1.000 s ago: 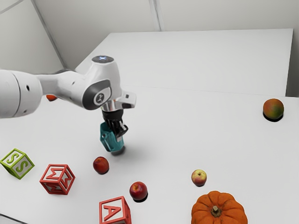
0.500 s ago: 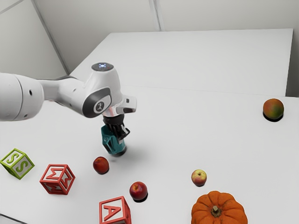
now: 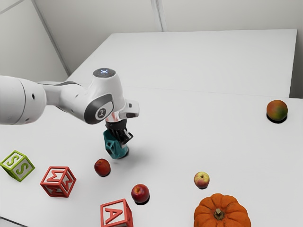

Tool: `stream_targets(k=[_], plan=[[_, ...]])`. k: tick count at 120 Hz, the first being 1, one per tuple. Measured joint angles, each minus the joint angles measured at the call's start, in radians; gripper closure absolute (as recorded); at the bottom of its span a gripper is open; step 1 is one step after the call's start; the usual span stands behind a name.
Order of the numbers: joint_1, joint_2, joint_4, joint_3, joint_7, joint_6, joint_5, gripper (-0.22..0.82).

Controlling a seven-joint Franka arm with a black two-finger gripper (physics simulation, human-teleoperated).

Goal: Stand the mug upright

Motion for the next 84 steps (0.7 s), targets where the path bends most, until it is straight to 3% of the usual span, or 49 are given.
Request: stream_targets(k=[46, 84], plan=[[0.001, -0.01, 0.0, -0.001, -0.009, 0.002, -0.008, 0.5], [0.003, -0.057, -0.006, -0.007, -0.013, -0.007, -0.009, 0.39]])
